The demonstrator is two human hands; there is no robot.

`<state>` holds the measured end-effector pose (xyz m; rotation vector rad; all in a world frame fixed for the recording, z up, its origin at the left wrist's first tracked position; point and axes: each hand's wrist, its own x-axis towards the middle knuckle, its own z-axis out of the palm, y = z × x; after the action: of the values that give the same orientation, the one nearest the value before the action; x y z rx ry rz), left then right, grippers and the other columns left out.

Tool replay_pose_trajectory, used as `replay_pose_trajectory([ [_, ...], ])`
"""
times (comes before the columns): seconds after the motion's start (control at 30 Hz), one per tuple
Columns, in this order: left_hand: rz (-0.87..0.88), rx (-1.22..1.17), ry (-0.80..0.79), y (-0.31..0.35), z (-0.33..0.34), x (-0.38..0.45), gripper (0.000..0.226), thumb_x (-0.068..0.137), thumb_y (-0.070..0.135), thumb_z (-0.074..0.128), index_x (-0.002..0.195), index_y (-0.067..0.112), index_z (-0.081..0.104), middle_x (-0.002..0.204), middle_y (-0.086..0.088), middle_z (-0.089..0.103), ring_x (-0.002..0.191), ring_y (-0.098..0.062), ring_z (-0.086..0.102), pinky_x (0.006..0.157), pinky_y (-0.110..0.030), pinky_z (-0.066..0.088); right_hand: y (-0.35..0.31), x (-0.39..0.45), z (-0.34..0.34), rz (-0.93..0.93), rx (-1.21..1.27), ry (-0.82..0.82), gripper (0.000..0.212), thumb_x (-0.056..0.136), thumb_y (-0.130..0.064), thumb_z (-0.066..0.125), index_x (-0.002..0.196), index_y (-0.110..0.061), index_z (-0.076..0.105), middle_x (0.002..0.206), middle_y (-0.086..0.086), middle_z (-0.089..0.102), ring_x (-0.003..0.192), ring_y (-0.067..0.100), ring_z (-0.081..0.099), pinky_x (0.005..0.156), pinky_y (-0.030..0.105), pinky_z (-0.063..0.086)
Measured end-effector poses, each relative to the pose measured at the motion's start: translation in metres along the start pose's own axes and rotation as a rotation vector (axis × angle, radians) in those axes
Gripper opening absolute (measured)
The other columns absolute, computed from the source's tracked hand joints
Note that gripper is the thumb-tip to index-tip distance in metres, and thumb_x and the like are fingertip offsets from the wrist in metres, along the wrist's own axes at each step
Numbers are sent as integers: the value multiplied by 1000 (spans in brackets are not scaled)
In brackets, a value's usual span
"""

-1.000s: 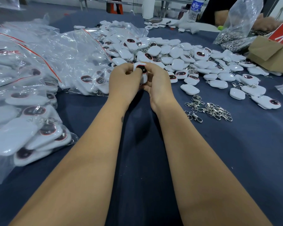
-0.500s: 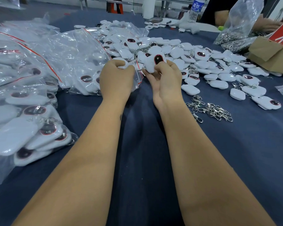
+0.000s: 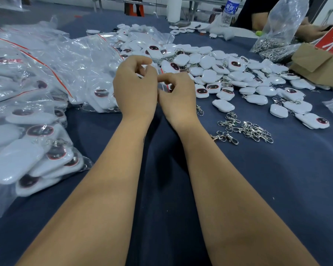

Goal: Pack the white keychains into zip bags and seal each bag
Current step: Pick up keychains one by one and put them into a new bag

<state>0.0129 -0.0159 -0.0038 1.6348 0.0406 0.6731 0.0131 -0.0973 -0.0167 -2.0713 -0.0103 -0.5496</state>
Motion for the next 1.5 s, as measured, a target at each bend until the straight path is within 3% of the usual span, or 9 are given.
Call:
replay_pose_trajectory([
  [0.1,34,-34,43,0,0,2,18,83,11,54,87,25,65,82,9,58,69,-3,49,70,-19,44,3,1,-1,41,-2,70,7,83,-21,71,88,-18,74,104,7,66,102,15,54,85,24,44],
  [0.27,110,7,38,-1,1,-1,19,83,16,54,86,33,60,87,9,55,71,-1,49,69,-13,41,1,-4,-2,102,107,-170,28,83,-4,59,57,-15,58,51,-4,51,56,8,41,53,25,37],
  [0.47,1,203,-264,-7,6,-3,20,85,22,51,95,33,65,95,6,66,90,-13,62,83,-33,52,2,-3,-2,105,236,-122,24,86,5,49,79,-10,67,66,-4,63,64,8,53,60,23,44],
  [0.57,-27,249,-309,-11,7,-3,21,89,19,50,99,32,64,88,4,65,86,-19,63,75,-37,52,-1,-2,-7,225,380,21,22,83,5,53,89,-14,62,73,-1,65,56,2,58,54,17,45],
  [0.73,96,585,-374,-19,10,-6,29,89,20,49,112,25,65,110,-1,64,97,-21,57,68,-30,34,8,2,-18,111,-163,165,46,83,-2,48,125,-20,56,135,-1,52,123,18,45,100,31,36],
  [0.87,102,693,-302,-21,5,-3,29,84,17,55,112,20,63,119,-7,57,107,-26,54,72,-30,33,15,2,-19,153,-539,-102,63,88,-20,50,149,-30,36,162,4,20,146,26,16,115,41,18],
  [1.13,53,663,-192,-22,-2,4,32,87,12,46,112,19,65,122,-9,54,108,-28,54,73,-32,34,15,2,-18,67,-549,15,42,82,-14,54,121,-29,59,122,-1,57,119,26,43,86,32,25],
  [1.27,98,651,-304,-20,3,0,30,84,13,48,104,23,69,112,-3,62,97,-22,56,69,-29,34,18,2,-15,116,-592,-25,43,83,-24,57,127,-25,55,128,-1,56,127,26,36,94,36,26],
  [1.5,108,618,-341,-19,6,-3,26,83,13,49,93,24,71,93,2,69,91,-22,60,68,-31,40,18,4,-16,100,-531,62,26,98,-27,43,109,-14,62,102,4,63,115,30,43,92,37,30],
])
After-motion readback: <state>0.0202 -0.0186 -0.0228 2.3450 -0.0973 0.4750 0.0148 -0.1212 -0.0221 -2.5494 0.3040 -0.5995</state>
